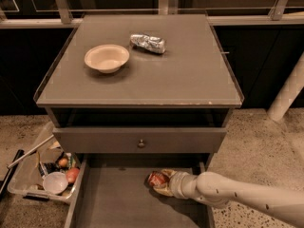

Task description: Place coke can into middle drawer

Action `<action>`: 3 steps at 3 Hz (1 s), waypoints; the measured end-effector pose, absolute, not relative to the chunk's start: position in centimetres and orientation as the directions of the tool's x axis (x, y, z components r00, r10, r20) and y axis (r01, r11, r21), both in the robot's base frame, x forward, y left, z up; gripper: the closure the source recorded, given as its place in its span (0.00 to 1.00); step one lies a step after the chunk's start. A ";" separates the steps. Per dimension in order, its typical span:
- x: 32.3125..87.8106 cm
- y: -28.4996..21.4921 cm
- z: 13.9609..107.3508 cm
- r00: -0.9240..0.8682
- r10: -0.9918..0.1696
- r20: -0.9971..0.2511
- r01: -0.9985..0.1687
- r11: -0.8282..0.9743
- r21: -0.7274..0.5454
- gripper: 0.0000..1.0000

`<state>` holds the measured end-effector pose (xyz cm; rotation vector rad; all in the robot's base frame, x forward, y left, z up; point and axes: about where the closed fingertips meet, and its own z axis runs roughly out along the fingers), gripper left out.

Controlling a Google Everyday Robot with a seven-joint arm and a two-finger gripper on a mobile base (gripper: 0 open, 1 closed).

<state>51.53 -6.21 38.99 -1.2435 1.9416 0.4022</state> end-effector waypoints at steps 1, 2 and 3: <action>51.5 -6.3 38.7 -0.232 -0.622 -0.748 -0.864 0.485 -0.136 1.00; 51.5 -6.3 38.7 -0.232 -0.622 -0.748 -0.864 0.485 -0.136 0.81; 51.5 -6.3 38.7 -0.232 -0.622 -0.748 -0.864 0.485 -0.136 0.58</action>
Offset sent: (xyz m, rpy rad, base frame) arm -0.0005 -0.0009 -0.0024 -0.0023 0.0049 -0.0140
